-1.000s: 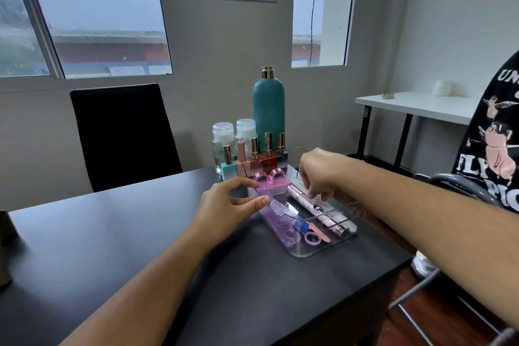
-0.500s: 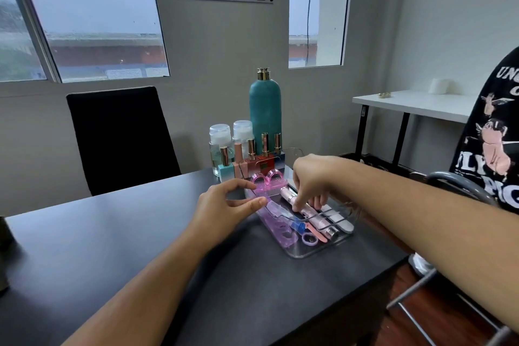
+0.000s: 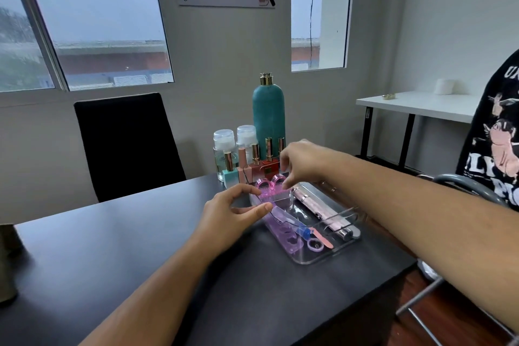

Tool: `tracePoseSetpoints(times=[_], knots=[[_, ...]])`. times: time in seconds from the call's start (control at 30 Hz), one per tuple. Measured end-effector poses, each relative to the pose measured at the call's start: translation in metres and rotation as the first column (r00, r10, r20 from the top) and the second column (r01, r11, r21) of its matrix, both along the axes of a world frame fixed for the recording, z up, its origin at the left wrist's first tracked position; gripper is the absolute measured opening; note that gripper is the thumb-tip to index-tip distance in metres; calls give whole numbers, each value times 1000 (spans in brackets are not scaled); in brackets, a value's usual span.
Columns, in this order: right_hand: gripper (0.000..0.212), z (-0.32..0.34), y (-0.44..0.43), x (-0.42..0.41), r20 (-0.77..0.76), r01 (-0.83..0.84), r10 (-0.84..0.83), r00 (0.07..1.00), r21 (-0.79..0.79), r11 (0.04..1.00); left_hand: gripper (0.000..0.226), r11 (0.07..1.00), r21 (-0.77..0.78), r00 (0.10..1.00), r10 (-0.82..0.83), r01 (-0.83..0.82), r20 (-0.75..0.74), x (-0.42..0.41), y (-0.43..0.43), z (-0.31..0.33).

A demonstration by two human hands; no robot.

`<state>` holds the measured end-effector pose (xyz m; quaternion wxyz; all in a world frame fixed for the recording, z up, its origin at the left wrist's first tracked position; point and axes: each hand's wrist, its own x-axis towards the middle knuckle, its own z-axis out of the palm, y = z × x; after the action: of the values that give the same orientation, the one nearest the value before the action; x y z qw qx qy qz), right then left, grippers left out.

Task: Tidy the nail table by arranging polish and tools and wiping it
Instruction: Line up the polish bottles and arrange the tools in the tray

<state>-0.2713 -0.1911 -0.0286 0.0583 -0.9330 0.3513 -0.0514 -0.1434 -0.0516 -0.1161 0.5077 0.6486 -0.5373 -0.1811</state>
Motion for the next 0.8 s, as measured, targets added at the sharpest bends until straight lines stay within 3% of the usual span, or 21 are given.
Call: tracePoseSetpoints(times=[0.17, 0.53, 0.8], knots=[[37, -9, -4, 17, -72, -26, 24, 997, -33, 999, 49, 1000, -5, 1000, -16, 16, -14, 0, 0, -1], [29, -15, -7, 27, -36, -23, 20, 999, -82, 996, 48, 1000, 15, 1000, -14, 14, -11, 1, 0, -1], [44, -9, -5, 20, -14, -24, 23, 1000, -86, 996, 51, 999, 32, 1000, -16, 17, -18, -1, 2, 0]])
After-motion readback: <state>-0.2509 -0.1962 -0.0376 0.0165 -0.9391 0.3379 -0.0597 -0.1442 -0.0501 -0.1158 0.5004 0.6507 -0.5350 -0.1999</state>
